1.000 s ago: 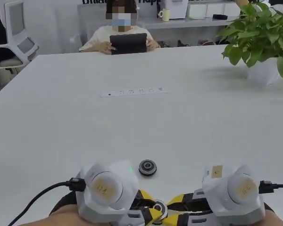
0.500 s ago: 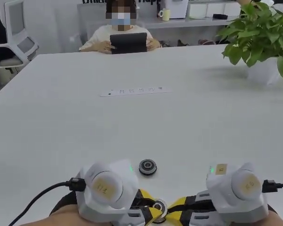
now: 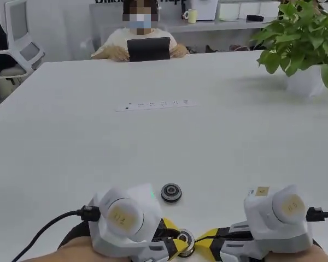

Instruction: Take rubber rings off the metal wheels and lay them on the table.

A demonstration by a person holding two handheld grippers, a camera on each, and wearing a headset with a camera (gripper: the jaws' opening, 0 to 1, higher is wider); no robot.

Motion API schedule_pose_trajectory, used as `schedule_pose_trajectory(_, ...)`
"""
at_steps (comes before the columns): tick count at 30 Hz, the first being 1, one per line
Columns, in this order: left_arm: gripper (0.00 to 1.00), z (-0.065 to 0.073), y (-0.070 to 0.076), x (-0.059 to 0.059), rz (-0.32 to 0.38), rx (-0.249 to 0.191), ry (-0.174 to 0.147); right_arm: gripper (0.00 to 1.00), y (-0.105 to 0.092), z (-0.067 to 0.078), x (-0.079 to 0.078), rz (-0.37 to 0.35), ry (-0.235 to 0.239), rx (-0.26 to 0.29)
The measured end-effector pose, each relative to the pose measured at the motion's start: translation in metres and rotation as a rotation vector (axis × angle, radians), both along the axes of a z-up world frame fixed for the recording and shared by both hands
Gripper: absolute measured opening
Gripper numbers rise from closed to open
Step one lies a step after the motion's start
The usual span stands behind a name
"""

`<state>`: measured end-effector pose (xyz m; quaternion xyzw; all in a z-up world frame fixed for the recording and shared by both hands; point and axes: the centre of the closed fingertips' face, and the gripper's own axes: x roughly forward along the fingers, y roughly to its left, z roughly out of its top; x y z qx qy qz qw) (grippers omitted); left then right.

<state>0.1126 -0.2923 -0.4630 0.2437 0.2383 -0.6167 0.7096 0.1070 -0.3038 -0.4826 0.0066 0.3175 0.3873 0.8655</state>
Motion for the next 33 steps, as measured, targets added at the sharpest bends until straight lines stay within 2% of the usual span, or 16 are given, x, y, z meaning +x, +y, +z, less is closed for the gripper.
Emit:
schedule_pose_trajectory(6,0.07,0.0,0.0,0.0,-0.002,0.001,-0.002,0.0,-0.005,0.004,0.004,-0.08,0.031,0.091)
schedule_pose_trajectory(11,0.07,0.0,0.0,0.0,-0.002,0.001,-0.001,0.0,-0.004,0.006,0.005,-0.088,0.033,0.107)
schedule_pose_trajectory(13,0.07,0.0,0.0,0.0,-0.001,0.001,0.0,0.0,-0.003,0.01,0.006,-0.108,0.043,0.145)
schedule_pose_trajectory(22,0.07,0.0,0.0,0.0,0.0,0.005,0.002,0.0,-0.001,0.015,0.006,-0.113,0.043,0.175)
schedule_pose_trajectory(33,0.06,0.0,0.0,0.0,0.003,0.011,-0.001,0.0,0.001,0.017,0.006,-0.094,0.024,0.164)
